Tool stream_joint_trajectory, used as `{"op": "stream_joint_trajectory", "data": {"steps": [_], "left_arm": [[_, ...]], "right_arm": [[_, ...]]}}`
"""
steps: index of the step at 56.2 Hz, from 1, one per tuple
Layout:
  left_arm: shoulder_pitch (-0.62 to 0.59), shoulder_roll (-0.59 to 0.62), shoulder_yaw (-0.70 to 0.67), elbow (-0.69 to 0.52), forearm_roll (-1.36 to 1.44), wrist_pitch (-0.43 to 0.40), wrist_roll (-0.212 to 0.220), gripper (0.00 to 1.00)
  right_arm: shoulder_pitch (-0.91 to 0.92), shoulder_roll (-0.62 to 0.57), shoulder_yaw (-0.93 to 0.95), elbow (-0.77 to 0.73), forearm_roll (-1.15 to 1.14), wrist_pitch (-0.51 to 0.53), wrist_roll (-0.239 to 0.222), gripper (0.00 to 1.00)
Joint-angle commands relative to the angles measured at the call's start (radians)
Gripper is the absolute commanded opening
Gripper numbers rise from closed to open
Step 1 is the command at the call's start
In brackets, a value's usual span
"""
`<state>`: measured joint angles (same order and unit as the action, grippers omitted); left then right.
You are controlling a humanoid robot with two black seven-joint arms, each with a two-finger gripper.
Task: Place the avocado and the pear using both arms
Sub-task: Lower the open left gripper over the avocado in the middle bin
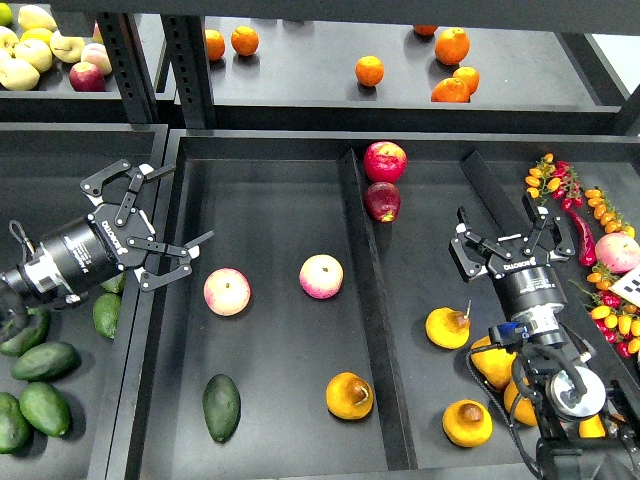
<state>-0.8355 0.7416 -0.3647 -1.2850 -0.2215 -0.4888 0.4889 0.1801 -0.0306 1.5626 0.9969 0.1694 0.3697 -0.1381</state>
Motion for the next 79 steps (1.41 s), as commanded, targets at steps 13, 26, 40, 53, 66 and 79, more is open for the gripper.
{"op": "stream_joint_trajectory", "data": {"steps": [13, 26, 40, 53, 66, 79], "left_arm": [[-0.027, -0.054, 0.076, -0.005, 0.03, 0.0, 0.0, 1.0], [-0.065, -0.062, 0.254, 0.003, 0.244, 0.0, 0.0, 1.0], [-0.063, -0.082, 0.273, 0.001, 0.29, 0.0, 0.0, 1.0], [-0.057, -0.142, 0.274, 0.016, 0.349, 0.0, 0.0, 1.0], [-0.065, -0.182, 0.319, 0.027, 0.396, 0.0, 0.0, 1.0], [-0.065, -0.223, 0.378, 0.032, 0.444, 0.0, 0.0, 1.0]], "right_arm": [[0.018, -0.051, 0.004, -0.011, 0.022, 0.008, -0.002, 1.0], [0.062, -0.083, 0.007, -0.06, 0.022, 0.002, -0.002, 1.0], [0.094, -0.121, 0.027, -0.101, 0.025, 0.0, -0.002, 1.0], [0.094, -0.127, 0.028, -0.101, 0.035, 0.0, -0.002, 1.0], [0.094, -0.129, 0.028, -0.103, 0.035, 0.0, -0.002, 1.0], [0.094, -0.126, 0.033, -0.103, 0.035, 0.0, 0.0, 1.0]]}}
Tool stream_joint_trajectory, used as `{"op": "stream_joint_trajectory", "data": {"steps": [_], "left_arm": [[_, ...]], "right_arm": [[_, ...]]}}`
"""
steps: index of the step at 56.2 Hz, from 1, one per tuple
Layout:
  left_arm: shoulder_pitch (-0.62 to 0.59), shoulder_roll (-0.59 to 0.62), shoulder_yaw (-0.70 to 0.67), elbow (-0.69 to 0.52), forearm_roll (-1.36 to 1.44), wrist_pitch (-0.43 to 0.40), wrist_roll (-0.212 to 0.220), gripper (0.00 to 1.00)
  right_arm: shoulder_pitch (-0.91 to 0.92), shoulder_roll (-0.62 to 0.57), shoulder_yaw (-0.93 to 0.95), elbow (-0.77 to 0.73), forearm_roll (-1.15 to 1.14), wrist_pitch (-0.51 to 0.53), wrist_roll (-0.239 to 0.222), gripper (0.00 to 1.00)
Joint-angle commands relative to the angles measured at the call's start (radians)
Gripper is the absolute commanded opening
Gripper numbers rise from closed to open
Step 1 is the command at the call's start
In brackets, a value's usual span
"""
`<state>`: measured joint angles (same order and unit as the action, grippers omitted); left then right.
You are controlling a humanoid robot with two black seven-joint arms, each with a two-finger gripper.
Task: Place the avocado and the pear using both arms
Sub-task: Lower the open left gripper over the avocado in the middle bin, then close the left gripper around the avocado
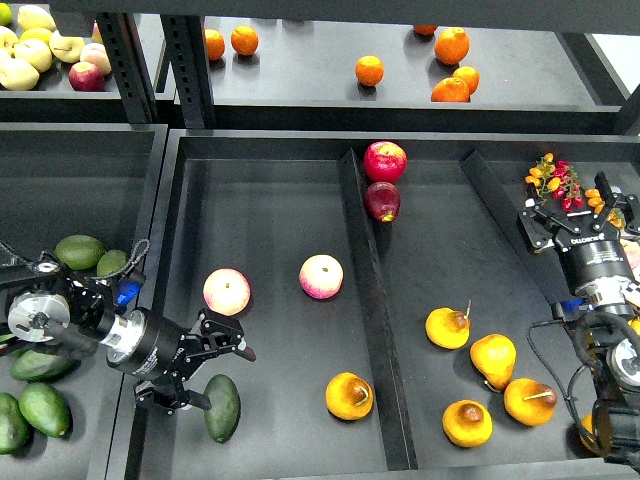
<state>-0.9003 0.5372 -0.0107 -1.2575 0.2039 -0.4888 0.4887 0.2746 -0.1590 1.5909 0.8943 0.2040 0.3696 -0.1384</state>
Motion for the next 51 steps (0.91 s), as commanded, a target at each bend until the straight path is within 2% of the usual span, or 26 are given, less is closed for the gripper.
{"op": "stream_joint_trajectory", "data": {"steps": [1, 31, 51], "left_arm": [[0.0, -0.022, 0.029, 0.007, 0.022, 0.0, 0.0, 1.0], [0.003, -0.134, 0.052, 0.191, 0.097, 0.0, 0.0, 1.0], [0.003, -0.143, 0.074, 0.257, 0.134, 0.0, 0.0, 1.0]], "right_arm": [[0.0, 0.003, 0.004, 0.002, 0.0, 0.0, 0.0, 1.0], [-0.009, 0.006, 0.006, 0.012, 0.0, 0.002, 0.0, 1.0], [-0.012, 0.007, 0.006, 0.014, 0.0, 0.008, 0.002, 1.0]]}}
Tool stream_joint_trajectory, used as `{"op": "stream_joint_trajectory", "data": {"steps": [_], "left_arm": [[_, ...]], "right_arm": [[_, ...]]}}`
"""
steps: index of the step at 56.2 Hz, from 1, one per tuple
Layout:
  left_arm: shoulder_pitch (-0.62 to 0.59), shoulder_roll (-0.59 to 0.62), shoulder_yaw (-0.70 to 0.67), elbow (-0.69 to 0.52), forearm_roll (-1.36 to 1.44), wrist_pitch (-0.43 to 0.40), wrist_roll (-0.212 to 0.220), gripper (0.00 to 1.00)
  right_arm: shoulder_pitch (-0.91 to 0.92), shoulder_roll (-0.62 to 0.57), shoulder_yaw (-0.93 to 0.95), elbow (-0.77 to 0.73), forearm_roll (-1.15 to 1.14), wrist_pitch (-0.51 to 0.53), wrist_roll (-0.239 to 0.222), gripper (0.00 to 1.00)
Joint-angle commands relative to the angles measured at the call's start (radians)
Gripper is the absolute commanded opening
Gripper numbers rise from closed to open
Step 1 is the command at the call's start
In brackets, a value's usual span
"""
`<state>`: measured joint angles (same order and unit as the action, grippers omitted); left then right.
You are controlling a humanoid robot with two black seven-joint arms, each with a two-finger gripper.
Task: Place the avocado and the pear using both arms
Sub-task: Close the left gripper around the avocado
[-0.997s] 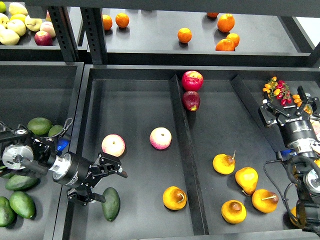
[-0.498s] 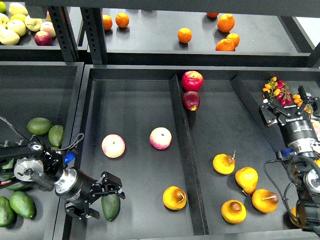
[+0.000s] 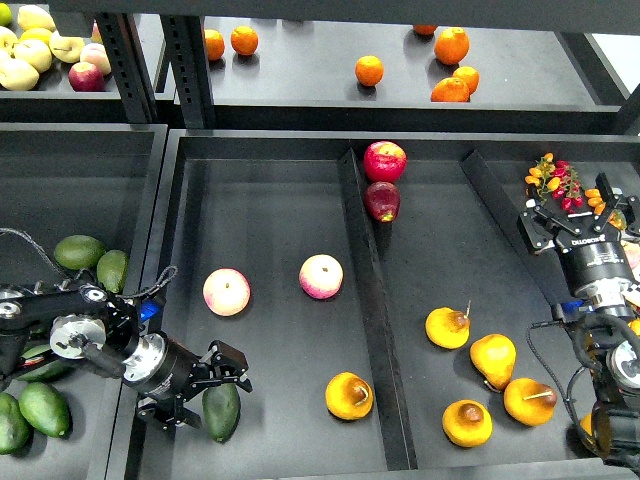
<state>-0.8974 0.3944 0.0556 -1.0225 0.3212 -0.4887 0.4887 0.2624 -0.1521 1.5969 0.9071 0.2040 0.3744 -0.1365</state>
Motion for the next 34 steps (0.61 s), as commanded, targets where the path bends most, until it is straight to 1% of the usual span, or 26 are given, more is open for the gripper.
{"op": "stream_joint_trajectory", "data": {"steps": [1, 23, 34], "left_arm": [[0.0, 0.0, 0.007, 0.024, 0.019, 0.0, 0.0, 1.0], [0.002, -0.098, 0.007, 0.116, 0.03, 0.0, 0.0, 1.0], [0.006, -0.109, 0.009, 0.134, 0.032, 0.0, 0.0, 1.0]], "right_arm": [[0.0, 0.0, 0.0, 0.001, 0.0, 0.003, 0.0, 1.0], [0.0, 0.002, -0.002, 0.001, 0.0, 0.004, 0.0, 1.0], [0.0, 0.002, 0.0, 0.001, 0.0, 0.006, 0.001, 1.0]]}}
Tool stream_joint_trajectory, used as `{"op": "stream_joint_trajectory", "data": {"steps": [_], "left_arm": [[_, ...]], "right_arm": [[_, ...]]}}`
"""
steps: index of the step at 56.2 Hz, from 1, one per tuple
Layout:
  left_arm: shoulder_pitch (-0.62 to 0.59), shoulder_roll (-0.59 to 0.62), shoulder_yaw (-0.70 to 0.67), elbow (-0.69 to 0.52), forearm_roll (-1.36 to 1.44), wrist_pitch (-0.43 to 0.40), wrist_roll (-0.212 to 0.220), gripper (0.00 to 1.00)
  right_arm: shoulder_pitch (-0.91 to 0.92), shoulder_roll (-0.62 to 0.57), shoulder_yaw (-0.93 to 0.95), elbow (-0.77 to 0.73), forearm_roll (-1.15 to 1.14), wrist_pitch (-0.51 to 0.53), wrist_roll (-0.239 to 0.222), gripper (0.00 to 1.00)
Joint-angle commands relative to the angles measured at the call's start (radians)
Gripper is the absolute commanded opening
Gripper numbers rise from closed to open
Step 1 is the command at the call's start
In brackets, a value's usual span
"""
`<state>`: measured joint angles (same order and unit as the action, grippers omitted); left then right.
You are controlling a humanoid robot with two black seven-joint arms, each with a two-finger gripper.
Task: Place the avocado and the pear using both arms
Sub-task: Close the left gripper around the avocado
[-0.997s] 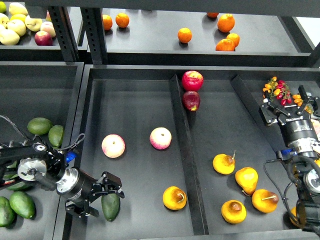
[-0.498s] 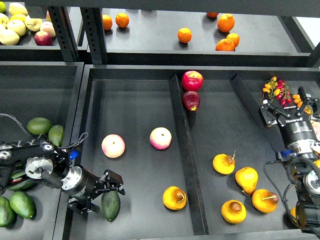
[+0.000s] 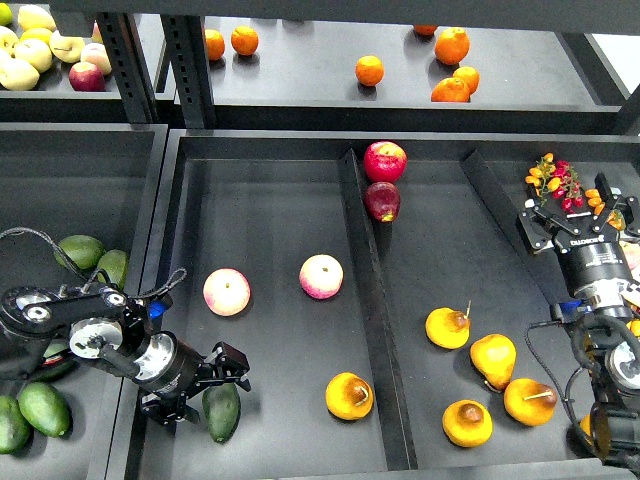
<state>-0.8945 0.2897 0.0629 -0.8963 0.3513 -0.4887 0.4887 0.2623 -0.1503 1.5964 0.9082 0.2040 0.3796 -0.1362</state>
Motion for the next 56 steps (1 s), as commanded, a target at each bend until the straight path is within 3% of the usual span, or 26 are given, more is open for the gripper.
{"op": "stream_joint_trajectory", "data": {"steps": [1, 56], "left_arm": [[0.005, -0.006, 0.001, 0.01, 0.002, 0.0, 0.0, 1.0], [0.019, -0.086, 0.023, 0.099, 0.017, 0.0, 0.0, 0.97]], "right_arm": [[0.0, 0.0, 0.0, 0.0, 0.0, 0.001, 0.001, 1.0], [0.0, 0.001, 0.002, 0.015, 0.0, 0.001, 0.001, 1.0]]}}
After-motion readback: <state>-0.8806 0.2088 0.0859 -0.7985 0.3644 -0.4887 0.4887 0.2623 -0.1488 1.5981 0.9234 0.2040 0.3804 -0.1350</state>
